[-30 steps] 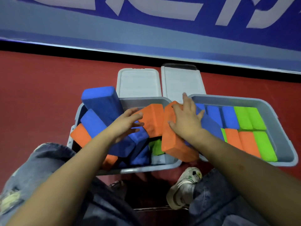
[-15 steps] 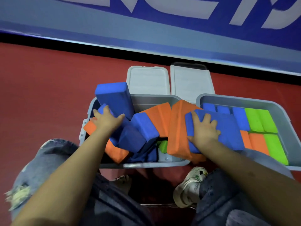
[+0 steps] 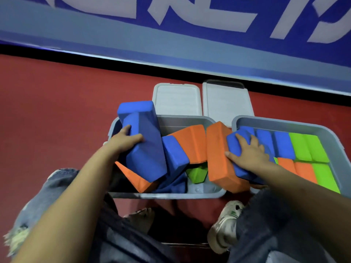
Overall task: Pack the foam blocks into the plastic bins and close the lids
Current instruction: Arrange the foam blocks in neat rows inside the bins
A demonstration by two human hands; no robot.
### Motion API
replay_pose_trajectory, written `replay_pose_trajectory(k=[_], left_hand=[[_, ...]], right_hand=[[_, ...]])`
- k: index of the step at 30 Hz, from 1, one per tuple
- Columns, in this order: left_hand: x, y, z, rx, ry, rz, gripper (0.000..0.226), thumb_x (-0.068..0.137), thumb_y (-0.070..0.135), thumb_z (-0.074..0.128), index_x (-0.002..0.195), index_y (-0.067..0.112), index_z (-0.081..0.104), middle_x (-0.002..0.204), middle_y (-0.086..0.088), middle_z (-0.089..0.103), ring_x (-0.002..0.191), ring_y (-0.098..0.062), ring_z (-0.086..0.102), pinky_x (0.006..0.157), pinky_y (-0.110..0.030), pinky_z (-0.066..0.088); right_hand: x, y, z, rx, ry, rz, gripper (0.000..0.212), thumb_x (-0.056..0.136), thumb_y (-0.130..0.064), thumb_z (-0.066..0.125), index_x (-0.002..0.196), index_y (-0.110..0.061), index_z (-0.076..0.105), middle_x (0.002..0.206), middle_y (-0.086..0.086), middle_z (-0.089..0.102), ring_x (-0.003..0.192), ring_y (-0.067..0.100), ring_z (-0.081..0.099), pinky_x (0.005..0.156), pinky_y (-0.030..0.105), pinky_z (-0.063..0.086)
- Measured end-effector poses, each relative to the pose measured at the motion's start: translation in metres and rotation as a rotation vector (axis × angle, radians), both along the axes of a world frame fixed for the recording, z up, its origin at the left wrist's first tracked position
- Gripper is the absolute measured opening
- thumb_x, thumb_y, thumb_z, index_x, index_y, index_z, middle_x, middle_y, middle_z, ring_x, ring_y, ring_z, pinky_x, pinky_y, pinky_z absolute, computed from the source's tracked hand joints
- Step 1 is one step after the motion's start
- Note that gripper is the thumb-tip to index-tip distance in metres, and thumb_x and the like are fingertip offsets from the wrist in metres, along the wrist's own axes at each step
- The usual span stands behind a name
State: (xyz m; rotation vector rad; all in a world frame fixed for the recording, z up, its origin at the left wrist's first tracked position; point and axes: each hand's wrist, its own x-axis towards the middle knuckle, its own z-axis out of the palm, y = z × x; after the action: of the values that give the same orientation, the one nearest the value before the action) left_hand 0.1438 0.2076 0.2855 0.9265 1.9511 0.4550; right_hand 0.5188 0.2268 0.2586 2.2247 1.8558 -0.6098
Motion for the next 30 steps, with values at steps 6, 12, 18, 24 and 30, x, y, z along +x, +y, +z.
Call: replay_pose_trajectory(k=[6,12,18,24,30], left_hand=[[-0.034,0.021,0.057,0.196,-0.058,0.067,0.095,0.056,0.051,0.061,0.145,0.044,0.028,0.142,0.006,0.04,0.116,-0.024,0.049,0.093,-0.036,0.042],[-0.058,0.017,0.049,0.216,-0.157,0.128,0.086,0.053,0.054,0.069,0.134,0.051,0.041,0.137,0.008,0.049,0.111,-0.019,0.057,0.092,-0.037,0.047],[-0.079,0.023,0.055,0.393,-0.394,0.259,0.069,0.067,0.041,0.064,0.132,0.05,0.043,0.126,0.015,0.06,0.091,-0.009,0.066,0.06,-0.03,0.046],[-0.079,0.02,0.048,0.375,-0.378,0.294,0.081,0.06,0.04,0.072,0.133,0.052,0.041,0.13,0.009,0.055,0.099,-0.011,0.065,0.07,-0.026,0.047],[-0.084,0.011,0.05,0.396,-0.197,0.334,0.075,0.075,0.037,0.072,0.136,0.055,0.034,0.138,0.012,0.042,0.111,-0.013,0.056,0.069,-0.023,0.042]], right_hand=[[-0.061,0.021,0.009,0.343,-0.022,0.279,0.068,0.09,-0.05,0.05,0.148,-0.024,0.024,0.159,0.01,-0.01,0.146,0.03,-0.001,0.112,0.057,0.011],[-0.181,0.02,-0.02,0.151,0.47,0.26,0.045,0.09,-0.038,0.059,0.127,-0.013,0.053,0.138,0.013,0.043,0.124,0.027,0.046,0.101,0.029,0.035],[-0.243,-0.045,-0.093,-0.303,0.595,0.113,0.089,0.064,-0.056,0.077,0.138,-0.024,0.039,0.133,0.006,0.04,0.123,0.023,0.046,0.105,0.031,0.039],[-0.251,-0.069,-0.123,-0.282,0.496,-0.006,0.108,0.071,-0.038,0.079,0.15,-0.029,0.007,0.152,0.01,0.008,0.136,0.022,0.033,0.108,0.023,0.029],[-0.267,-0.069,-0.125,-0.252,0.52,0.349,0.08,0.081,-0.015,0.063,0.139,-0.056,0.026,0.153,-0.008,-0.031,0.145,0.025,0.006,0.117,0.035,0.023]])
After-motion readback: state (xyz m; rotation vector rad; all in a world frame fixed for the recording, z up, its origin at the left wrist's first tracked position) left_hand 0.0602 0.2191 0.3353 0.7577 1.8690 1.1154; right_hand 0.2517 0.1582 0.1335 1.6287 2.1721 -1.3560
